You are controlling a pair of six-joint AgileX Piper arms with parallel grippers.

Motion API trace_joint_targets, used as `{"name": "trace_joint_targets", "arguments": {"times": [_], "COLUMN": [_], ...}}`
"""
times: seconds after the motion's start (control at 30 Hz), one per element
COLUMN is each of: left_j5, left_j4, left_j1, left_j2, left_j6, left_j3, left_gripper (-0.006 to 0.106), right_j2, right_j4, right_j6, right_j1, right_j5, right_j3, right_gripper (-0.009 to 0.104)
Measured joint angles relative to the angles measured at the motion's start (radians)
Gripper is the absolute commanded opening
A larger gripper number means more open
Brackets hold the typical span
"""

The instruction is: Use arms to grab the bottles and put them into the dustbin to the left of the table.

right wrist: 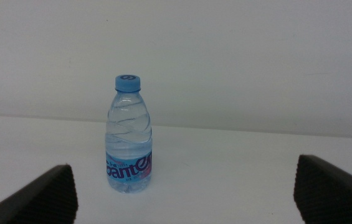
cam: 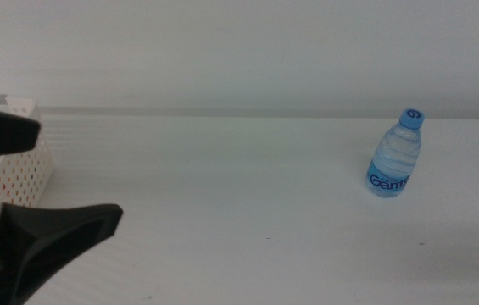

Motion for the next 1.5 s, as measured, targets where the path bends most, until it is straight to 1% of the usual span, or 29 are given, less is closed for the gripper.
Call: {"name": "trace_joint_targets", "arguments": {"times": [0.23,0.4,1.03,1.27,1.5], "left_j5": [-0.154,-0.159,-0.161,-0.25,-0.263], "left_j4": [0.006,-0.005,-0.009,-0.009,-0.005], "left_j1": [0.0,0.0,0.0,0.0,0.0], "left_j2": [-0.187,-0.252,-0.256,-0.256,-0.256], "left_j6": [-0.117,-0.2,-0.212,-0.212,-0.212], "left_j3": [0.213,0.311,0.245,0.245,0.243], "left_gripper": [0.094,0.094,0.094,0.094,0.094], "right_j2": [0.0,0.0,0.0,0.0,0.0], "right_j4": [0.0,0.0,0.0,0.0,0.0], "right_j6": [0.0,0.0,0.0,0.0,0.0], "right_j1": [0.0,0.0,0.0,0.0,0.0], "right_j5": [0.0,0.0,0.0,0.0,0.0], "right_j3": [0.0,0.0,0.0,0.0,0.0], "right_gripper": [0.093,0.093,0.093,0.093,0.093]}}
